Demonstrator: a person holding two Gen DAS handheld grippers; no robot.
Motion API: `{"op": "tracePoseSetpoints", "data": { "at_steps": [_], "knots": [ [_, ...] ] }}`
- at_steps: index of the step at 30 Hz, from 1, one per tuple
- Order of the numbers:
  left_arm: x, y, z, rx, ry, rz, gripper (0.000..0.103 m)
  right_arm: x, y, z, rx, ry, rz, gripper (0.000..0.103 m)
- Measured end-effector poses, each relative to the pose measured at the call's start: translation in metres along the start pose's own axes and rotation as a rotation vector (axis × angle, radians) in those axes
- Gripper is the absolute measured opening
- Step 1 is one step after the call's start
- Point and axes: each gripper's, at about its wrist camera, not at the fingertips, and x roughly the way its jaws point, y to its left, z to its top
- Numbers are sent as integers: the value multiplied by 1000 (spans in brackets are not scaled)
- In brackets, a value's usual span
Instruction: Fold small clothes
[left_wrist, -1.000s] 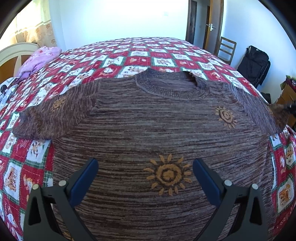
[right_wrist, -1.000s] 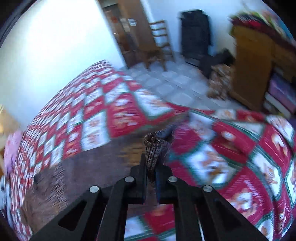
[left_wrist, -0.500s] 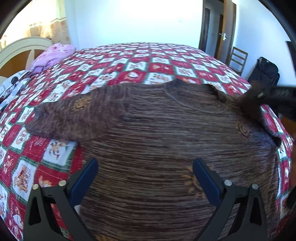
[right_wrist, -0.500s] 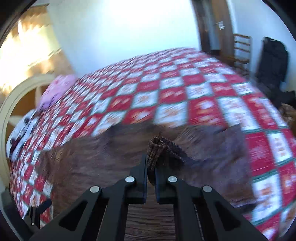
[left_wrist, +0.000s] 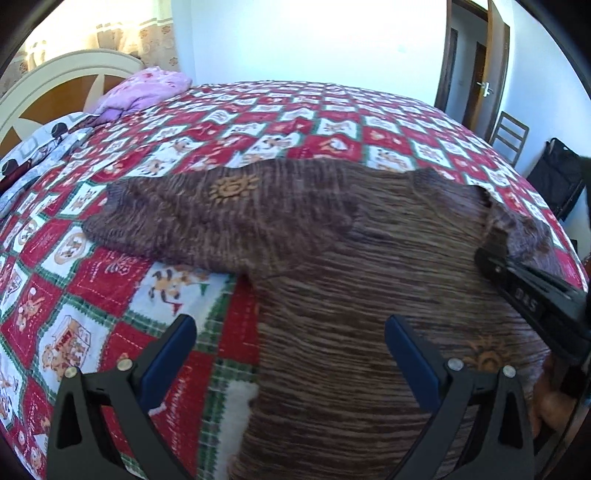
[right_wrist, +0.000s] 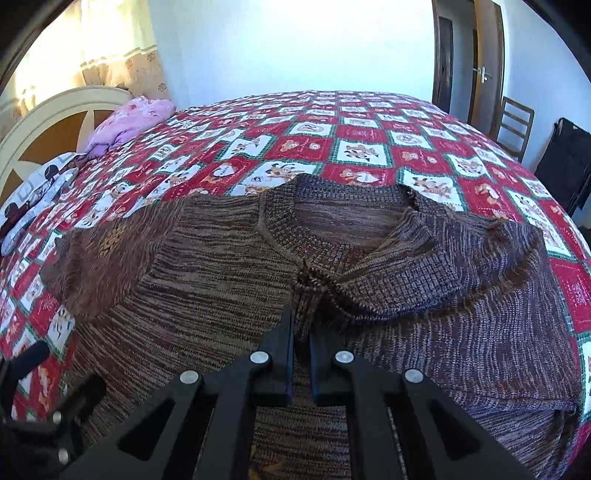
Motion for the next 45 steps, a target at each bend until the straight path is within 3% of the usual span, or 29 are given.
{"op": "tracePoseSetpoints", "data": {
  "at_steps": [4, 7, 10, 13, 15, 18, 22, 24, 25, 26, 27, 29, 31, 34, 37, 42, 45],
  "knots": [
    [7, 6, -1, -13, 11, -5, 103, -12, 14, 5, -68, -63, -30, 6],
    [9, 8, -1, -12, 13, -1, 103, -10, 31, 11, -109, -63, 4, 6],
    [11, 11, -1, -11, 13, 8, 103, 3, 46, 9, -123, 0, 91, 6],
    [11, 14, 3, 2, 9, 6, 103, 14, 35, 4, -12, 63, 205, 10],
    [10, 13, 7, 30, -5, -1, 103, 12, 23, 3, 52, 74, 287, 20],
    [9, 3, 16, 89, -22, -28, 103, 0, -6, 1, 173, 64, 374, 48],
    [5, -22, 31, 179, -59, -72, 103, -28, -54, -9, 316, -16, 423, 51],
    [2, -37, 40, 219, -79, -107, 103, -40, -79, -13, 391, -70, 378, 50],
    [1, -44, 45, 233, -82, -133, 103, -44, -92, -12, 411, -84, 316, 50],
    [1, -53, 50, 254, -82, -168, 103, -46, -106, -10, 408, -80, 242, 47],
    [2, -61, 54, 274, -82, -186, 103, -45, -115, -9, 403, -71, 194, 37],
    [4, -79, 59, 325, -89, -181, 103, -47, -133, -4, 373, -63, 56, 36],
    [5, -90, 60, 359, -100, -169, 103, -51, -144, -1, 338, -73, -27, 36],
    [5, -99, 58, 361, -95, -184, 103, -43, -155, 6, 305, -35, -48, 36],
    [10, -105, 56, 343, -69, -187, 103, -19, -152, 13, 203, 58, -85, 36],
    [6, -109, 50, 369, -72, -183, 103, -52, -175, 5, 281, -14, 9, 36],
    [13, -115, 52, 402, -70, -164, 103, -70, -163, 0, 129, -16, -68, 36]
  ]
}}
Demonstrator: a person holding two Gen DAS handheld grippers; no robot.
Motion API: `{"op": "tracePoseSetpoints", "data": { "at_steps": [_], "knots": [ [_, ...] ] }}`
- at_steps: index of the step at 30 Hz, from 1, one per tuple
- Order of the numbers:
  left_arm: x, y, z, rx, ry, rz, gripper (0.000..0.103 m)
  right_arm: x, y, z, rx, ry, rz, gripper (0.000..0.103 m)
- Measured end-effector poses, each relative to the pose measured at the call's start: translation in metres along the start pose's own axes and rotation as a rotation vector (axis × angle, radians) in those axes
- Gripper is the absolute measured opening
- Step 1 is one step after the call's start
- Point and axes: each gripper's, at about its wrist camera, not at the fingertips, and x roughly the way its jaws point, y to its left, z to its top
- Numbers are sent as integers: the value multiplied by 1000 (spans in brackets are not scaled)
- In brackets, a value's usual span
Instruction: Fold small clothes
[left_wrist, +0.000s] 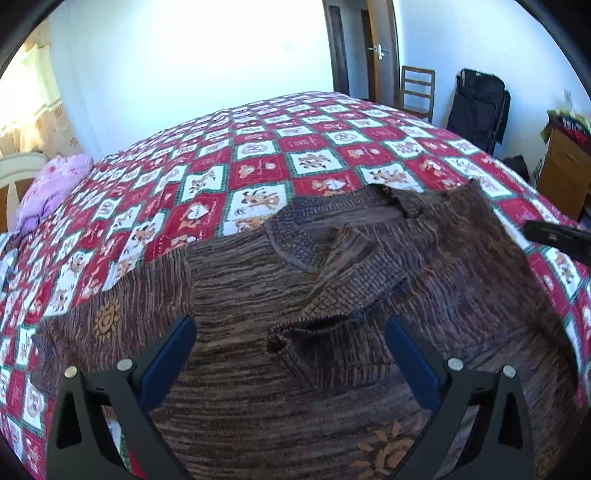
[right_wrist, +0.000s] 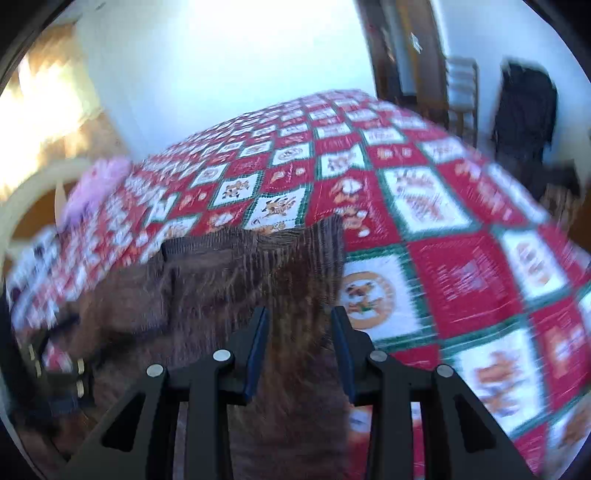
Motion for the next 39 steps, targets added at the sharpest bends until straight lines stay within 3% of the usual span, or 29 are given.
{"op": "tracePoseSetpoints", "data": {
  "at_steps": [3, 8, 10, 12, 14, 16, 21, 25, 28, 31, 36, 39],
  "knots": [
    [7, -3, 5, -5, 9, -10, 103, 6, 8, 0, -87, 35, -71, 36],
    [3, -6, 5, -12, 7, 11, 103, 47, 25, -10, -183, 161, -80, 36],
    [2, -6, 3, -4, 4, 18, 103, 48, 27, -14, -218, 140, -98, 33],
    [3, -6, 3, 6, 6, 25, 103, 47, 18, -12, -195, 151, -85, 15],
    [7, -6, 5, -1, 17, 23, 103, 45, 5, -10, -150, 157, -64, 12],
    [8, -6, 7, -9, 18, 16, 103, 40, -7, -9, -150, 123, -153, 6],
    [5, -13, 10, -8, 3, -9, 103, 38, -68, -1, 13, 104, -236, 0],
    [8, -20, 10, 5, 7, -19, 103, 23, -99, -5, 106, 71, -203, 0],
    [9, -25, 10, 4, 6, -59, 103, 1, -84, 1, 105, -11, -103, 0],
    [10, -34, 10, 31, 7, -54, 103, 0, -62, 9, 82, -16, 0, 1],
    [12, -43, 8, 73, 7, -52, 103, 24, -6, 4, -50, 83, 127, 1],
    [23, -44, 11, 79, 27, -16, 103, 45, 6, -13, -93, 179, 87, 1]
  ]
}}
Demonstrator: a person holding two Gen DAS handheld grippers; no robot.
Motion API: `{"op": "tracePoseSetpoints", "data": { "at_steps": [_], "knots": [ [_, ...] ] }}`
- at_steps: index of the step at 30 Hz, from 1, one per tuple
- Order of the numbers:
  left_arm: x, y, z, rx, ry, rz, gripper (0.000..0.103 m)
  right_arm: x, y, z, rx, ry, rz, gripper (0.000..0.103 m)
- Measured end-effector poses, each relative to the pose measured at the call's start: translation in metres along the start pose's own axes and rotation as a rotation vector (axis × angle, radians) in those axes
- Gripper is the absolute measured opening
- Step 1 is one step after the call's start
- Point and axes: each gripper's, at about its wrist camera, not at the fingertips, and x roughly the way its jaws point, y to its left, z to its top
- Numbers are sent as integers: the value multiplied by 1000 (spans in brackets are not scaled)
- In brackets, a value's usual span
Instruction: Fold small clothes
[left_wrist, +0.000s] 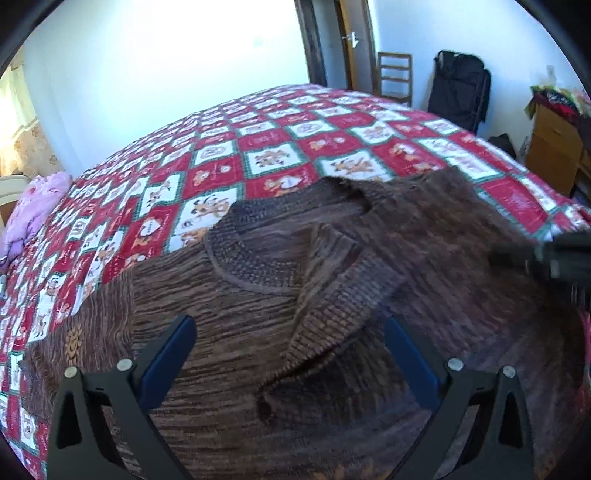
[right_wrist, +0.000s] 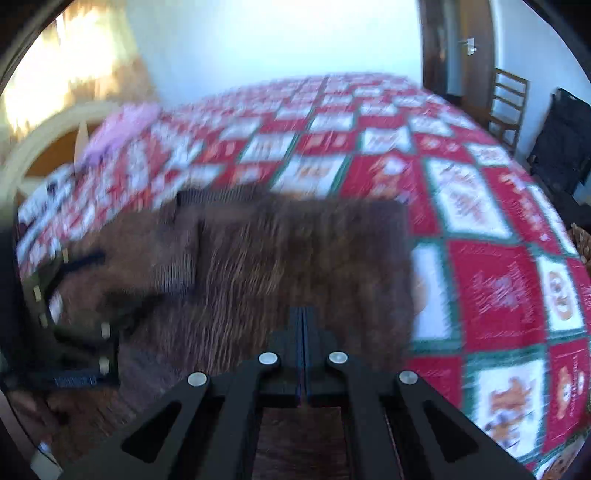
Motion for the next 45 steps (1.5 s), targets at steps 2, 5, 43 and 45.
{"op": "tracePoseSetpoints", "data": {
  "at_steps": [2, 5, 43, 45],
  "knots": [
    [13, 3, 5, 1, 29, 91, 103, -4, -14, -8, 20, -29, -44, 0],
    [26, 26, 12, -74, 46, 173, 103, -11, -40, -12, 83, -39, -20, 0],
    [16, 36, -26, -268, 34, 90, 103, -65, -41, 9, -16, -94, -23, 2],
    [16, 38, -26, -274, 36, 76, 103, -74, -24, -14, -79, -72, 3, 2]
  ]
}}
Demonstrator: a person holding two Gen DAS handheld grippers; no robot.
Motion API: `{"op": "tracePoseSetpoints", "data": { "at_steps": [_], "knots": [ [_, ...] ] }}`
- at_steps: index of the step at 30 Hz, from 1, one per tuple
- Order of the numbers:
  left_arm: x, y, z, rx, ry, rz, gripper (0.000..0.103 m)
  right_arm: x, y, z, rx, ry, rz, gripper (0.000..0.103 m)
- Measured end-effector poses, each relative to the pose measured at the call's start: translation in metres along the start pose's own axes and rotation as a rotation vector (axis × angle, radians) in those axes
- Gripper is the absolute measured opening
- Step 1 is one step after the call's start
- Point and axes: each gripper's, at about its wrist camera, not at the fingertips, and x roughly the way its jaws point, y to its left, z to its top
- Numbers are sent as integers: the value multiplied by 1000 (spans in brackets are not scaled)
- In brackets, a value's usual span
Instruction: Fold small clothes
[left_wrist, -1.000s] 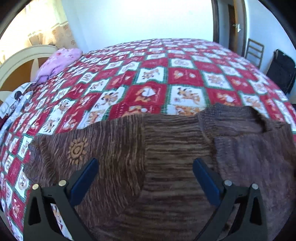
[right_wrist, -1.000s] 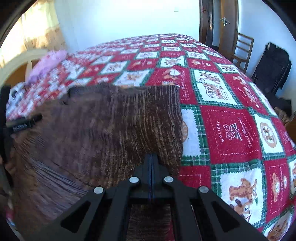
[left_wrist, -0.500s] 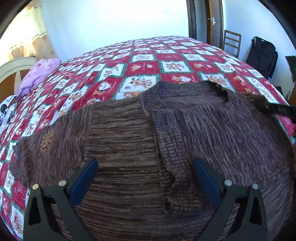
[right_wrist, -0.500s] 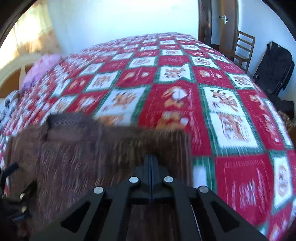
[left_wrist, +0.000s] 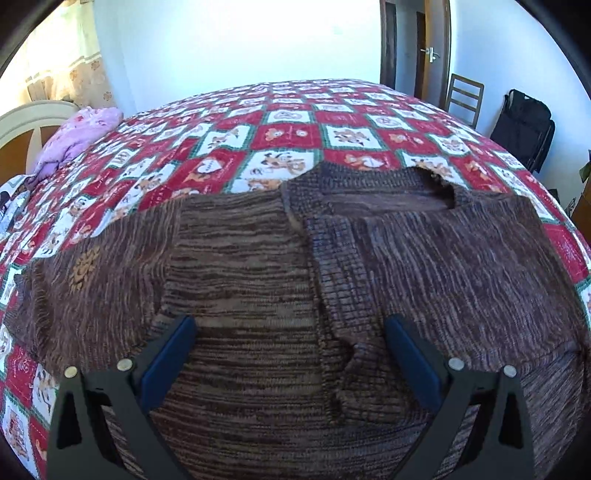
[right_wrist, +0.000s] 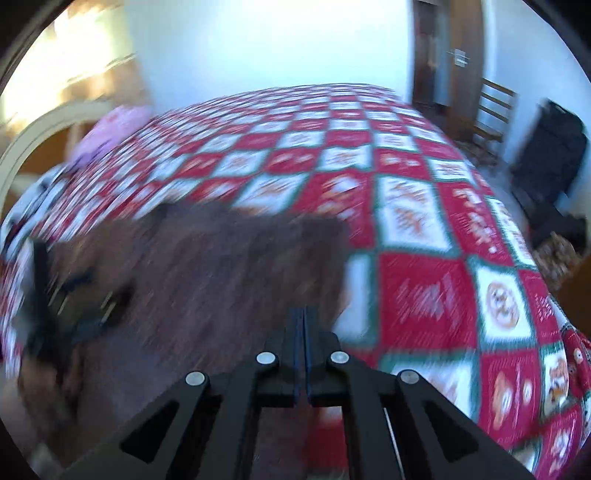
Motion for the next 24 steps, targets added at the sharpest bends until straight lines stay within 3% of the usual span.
{"op": "tracePoseSetpoints", "data": {
  "at_steps": [5, 15, 17, 18, 19, 20, 24],
  "knots": [
    [-10, 11, 1, -21, 36, -18, 103, 17, 30, -31, -159, 102, -8, 2],
    [-21, 13, -3, -3, 24, -2, 103, 22, 11, -42, -39, 129, 48, 6],
    [-22, 11, -4, 3, 25, -5, 103, 9, 10, -42, -24, 97, 85, 32],
    [-22, 10, -5, 5, 24, -7, 103, 3, 10, -41, -10, 75, 114, 69],
    [-23, 10, -5, 5, 23, -9, 103, -3, 9, -40, 5, 54, 144, 87],
    [-23, 9, -4, 3, 21, -12, 103, -9, 11, -38, 10, 37, 161, 86],
    [-24, 6, -1, -5, 19, -16, 103, -11, 28, -31, -120, 2, -50, 82]
  ]
}}
